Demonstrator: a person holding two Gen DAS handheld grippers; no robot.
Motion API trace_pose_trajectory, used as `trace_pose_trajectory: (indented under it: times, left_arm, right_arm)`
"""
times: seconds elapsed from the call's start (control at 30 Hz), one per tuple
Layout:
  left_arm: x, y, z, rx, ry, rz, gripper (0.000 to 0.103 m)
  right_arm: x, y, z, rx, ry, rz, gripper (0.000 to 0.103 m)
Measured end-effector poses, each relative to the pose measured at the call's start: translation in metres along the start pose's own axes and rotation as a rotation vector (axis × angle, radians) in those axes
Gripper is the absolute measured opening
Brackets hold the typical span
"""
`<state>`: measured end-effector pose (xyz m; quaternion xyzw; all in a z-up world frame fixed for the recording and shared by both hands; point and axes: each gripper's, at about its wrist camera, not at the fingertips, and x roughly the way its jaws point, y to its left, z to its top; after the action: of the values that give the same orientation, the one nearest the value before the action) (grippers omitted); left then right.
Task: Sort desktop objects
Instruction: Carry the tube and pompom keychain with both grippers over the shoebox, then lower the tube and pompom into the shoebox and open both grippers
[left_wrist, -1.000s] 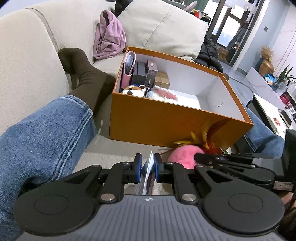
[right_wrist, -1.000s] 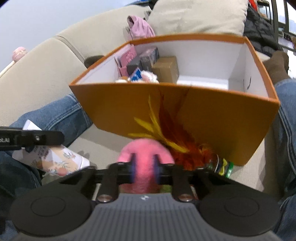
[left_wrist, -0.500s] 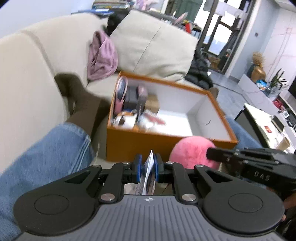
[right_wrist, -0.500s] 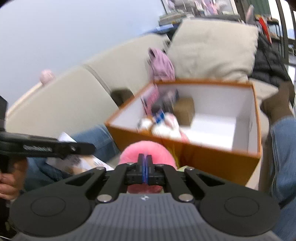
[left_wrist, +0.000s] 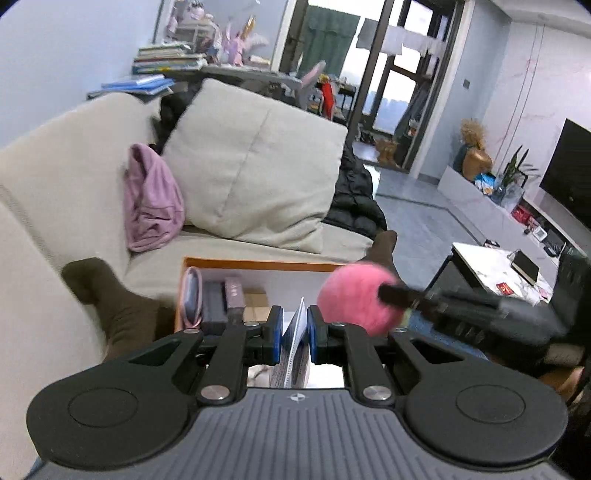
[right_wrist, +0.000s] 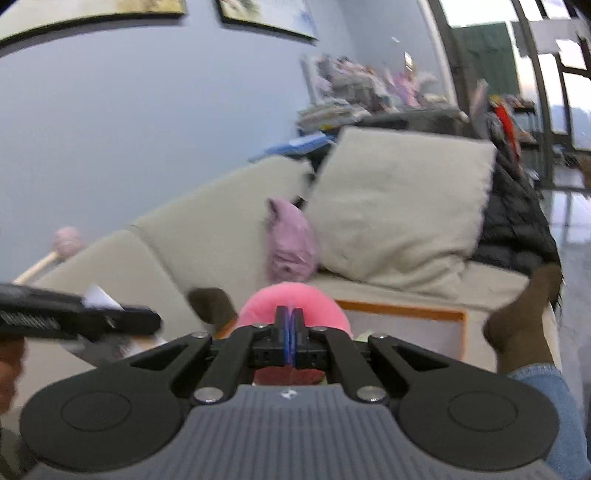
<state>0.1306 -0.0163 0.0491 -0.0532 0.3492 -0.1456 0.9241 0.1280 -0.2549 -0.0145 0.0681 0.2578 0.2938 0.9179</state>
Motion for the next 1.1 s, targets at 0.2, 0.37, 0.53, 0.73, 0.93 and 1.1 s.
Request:
trace_pose_trajectory:
  times: [0.2,0.37,0.53,0.73,0.93,1.1]
  left_arm:
    - [0.07,-0.006,0.024,0.028,0.083,-0.002,0.015]
    - [0.119,-0.015,0.032,0.07,0.134,0.006,0.015]
    - [0.157,-0.02,0.032,0.105,0.179,0.008,0.015]
    - [0.196,-0.025,0.031,0.149,0.218,0.021,0.015]
    - [0.225,-0.027,0.028,0.199,0.24,0.075,0.015]
    - [0.239,-0.029,0.025,0.245,0.257,0.146,0.016]
  right_arm:
    - [0.054,-0.032,-0.024,0.068,0.125,-0.025,0.0]
    - [0.091,-0.041,-0.037,0.046,0.239,-0.026,0.0]
    - [0.11,-0.044,-0.047,0.041,0.317,-0.003,0.0]
    - [0.108,-0.047,-0.047,0.058,0.346,0.043,0.0]
    - [0.106,-0.052,-0.048,0.061,0.327,0.041,0.005]
    - [0.105,-0.058,-0.048,0.089,0.32,0.042,0.005]
